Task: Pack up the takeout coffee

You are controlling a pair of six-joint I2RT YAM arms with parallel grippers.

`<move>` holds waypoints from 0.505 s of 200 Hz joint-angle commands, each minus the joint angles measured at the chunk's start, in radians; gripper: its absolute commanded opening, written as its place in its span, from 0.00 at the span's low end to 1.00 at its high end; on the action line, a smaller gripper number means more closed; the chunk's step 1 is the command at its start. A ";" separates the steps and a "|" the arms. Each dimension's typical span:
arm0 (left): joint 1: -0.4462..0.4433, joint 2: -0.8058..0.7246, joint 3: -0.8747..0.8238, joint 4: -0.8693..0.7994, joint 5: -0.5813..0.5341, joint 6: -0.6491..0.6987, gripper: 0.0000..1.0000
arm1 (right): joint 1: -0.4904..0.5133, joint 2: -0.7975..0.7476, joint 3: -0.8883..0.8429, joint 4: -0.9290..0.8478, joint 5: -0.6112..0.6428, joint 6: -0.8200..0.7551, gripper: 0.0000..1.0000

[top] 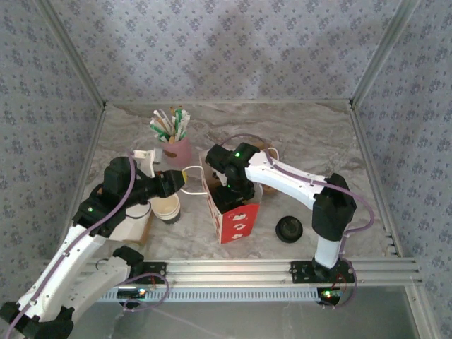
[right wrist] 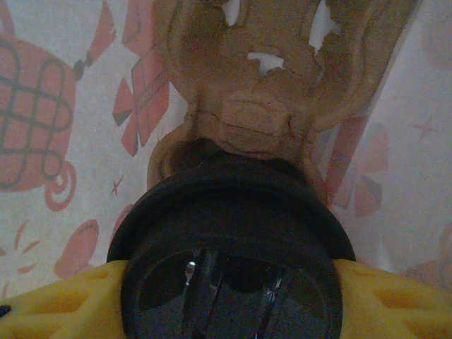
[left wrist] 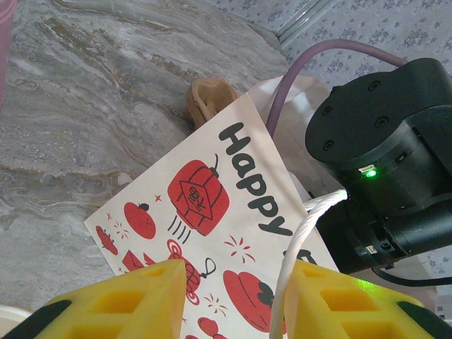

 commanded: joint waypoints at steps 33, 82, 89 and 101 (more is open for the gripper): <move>-0.005 -0.010 0.005 -0.001 -0.014 0.000 0.40 | 0.004 0.041 -0.039 0.024 -0.007 -0.006 0.62; -0.005 -0.012 0.007 -0.003 -0.014 -0.001 0.40 | 0.005 0.036 -0.045 0.027 -0.005 -0.005 0.63; -0.005 -0.015 0.008 -0.004 -0.016 -0.001 0.40 | 0.004 0.036 -0.048 0.028 -0.006 -0.005 0.63; -0.006 -0.015 0.007 -0.006 -0.017 -0.001 0.40 | 0.004 0.037 -0.049 0.028 -0.006 -0.004 0.63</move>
